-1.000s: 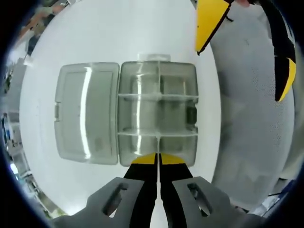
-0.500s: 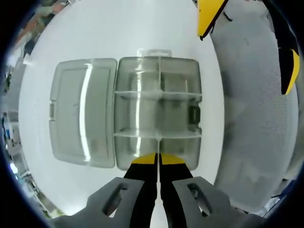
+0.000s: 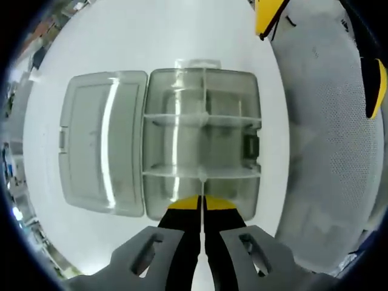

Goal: Insert the divider into the dual guide fixture by aligning both edges with the guide slots and pushing it downward to the bottom, including one-sided entry, uneven engagement, binding, and posture correction.

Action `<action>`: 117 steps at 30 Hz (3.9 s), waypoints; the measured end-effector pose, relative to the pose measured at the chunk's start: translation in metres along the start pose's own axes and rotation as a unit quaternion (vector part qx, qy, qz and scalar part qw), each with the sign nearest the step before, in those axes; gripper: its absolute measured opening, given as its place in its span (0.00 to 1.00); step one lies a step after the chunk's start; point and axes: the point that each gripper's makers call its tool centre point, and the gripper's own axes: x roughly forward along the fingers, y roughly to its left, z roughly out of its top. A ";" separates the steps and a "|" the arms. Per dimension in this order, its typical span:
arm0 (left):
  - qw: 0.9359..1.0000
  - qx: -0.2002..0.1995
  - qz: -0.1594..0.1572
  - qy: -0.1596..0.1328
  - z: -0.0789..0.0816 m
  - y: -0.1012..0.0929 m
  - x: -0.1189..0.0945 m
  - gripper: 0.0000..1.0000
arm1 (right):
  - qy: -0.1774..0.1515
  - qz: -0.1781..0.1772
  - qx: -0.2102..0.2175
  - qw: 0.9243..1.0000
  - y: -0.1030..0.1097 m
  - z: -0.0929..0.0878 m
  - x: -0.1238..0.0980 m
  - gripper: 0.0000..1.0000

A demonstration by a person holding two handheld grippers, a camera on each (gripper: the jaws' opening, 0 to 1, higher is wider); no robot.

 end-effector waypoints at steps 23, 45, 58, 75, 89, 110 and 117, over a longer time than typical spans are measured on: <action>0.999 -0.004 0.018 -0.034 0.000 0.001 0.001 0.00 | 0.006 -0.007 -0.002 1.000 -0.006 -0.003 -0.003 0.56; 0.982 -0.093 0.058 -0.156 -0.004 0.015 -0.036 0.28 | 0.041 -0.007 -0.008 0.999 -0.033 -0.026 -0.013 0.56; 0.950 -0.164 0.081 -0.255 -0.003 0.008 -0.061 0.41 | 0.077 -0.003 -0.019 0.997 -0.051 -0.047 -0.015 0.55; 0.892 -0.254 0.101 -0.359 0.000 -0.014 -0.092 0.47 | 0.163 0.004 -0.063 0.985 -0.093 -0.087 -0.001 0.48; 0.876 -0.286 0.110 -0.372 -0.012 -0.026 -0.094 0.46 | 0.222 0.024 -0.114 0.968 -0.111 -0.108 0.024 0.44; 0.870 -0.299 0.114 -0.375 -0.015 -0.031 -0.097 0.45 | 0.250 0.042 -0.153 0.955 -0.118 -0.121 0.033 0.34; 0.869 -0.303 0.113 -0.375 -0.017 -0.032 -0.097 0.45 | 0.249 0.041 -0.157 0.955 -0.120 -0.122 0.036 0.32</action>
